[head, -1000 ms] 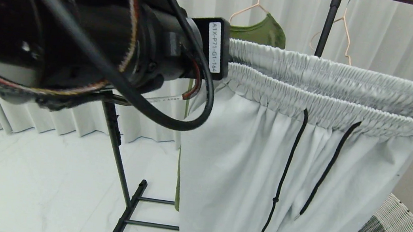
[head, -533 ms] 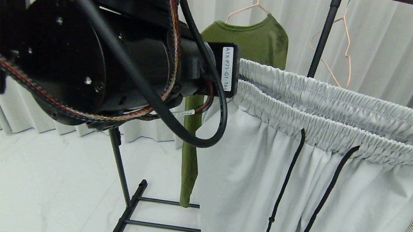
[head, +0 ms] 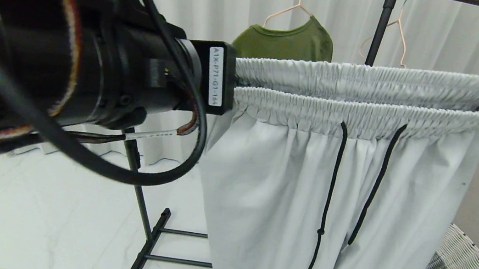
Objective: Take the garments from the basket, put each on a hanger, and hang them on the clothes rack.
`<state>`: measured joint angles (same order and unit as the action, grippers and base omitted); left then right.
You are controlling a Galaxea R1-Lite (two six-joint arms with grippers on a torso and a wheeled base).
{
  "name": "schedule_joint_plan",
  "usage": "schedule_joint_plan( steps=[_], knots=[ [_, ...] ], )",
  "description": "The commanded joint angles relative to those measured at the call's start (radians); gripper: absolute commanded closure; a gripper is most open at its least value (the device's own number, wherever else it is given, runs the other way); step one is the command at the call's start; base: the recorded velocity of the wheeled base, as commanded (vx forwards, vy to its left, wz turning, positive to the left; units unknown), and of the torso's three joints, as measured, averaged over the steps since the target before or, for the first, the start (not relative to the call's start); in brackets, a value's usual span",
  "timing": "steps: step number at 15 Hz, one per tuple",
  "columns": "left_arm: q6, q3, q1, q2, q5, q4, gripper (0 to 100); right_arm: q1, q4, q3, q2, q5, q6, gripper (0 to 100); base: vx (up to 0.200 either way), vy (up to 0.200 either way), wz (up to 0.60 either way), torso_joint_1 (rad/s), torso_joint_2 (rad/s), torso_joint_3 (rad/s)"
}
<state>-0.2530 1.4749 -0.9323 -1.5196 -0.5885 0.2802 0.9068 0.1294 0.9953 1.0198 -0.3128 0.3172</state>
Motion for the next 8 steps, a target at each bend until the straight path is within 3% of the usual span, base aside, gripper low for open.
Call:
schedule_joint_plan(
  steps=[1, 4, 8],
  knots=[
    [0.000, -0.068, -0.029, 0.113, 0.003, -0.001, 100, -0.023, 0.056, 0.049, 0.123, 0.001, -0.001, 100, 0.000, 0.000, 0.00, 0.000, 0.00, 0.000],
    [0.001, -0.084, -0.125, 0.220, 0.024, -0.001, 100, -0.026, 0.170, 0.146, 0.276, 0.003, -0.003, 100, 0.000, 0.000, 0.00, 0.000, 0.00, 0.000],
    [0.000, -0.134, -0.301, 0.245, 0.003, -0.006, 100, -0.026, 0.185, 0.204, 0.350, 0.003, -0.004, 100, 0.000, 0.000, 0.00, 0.000, 0.00, 0.000]
  ],
)
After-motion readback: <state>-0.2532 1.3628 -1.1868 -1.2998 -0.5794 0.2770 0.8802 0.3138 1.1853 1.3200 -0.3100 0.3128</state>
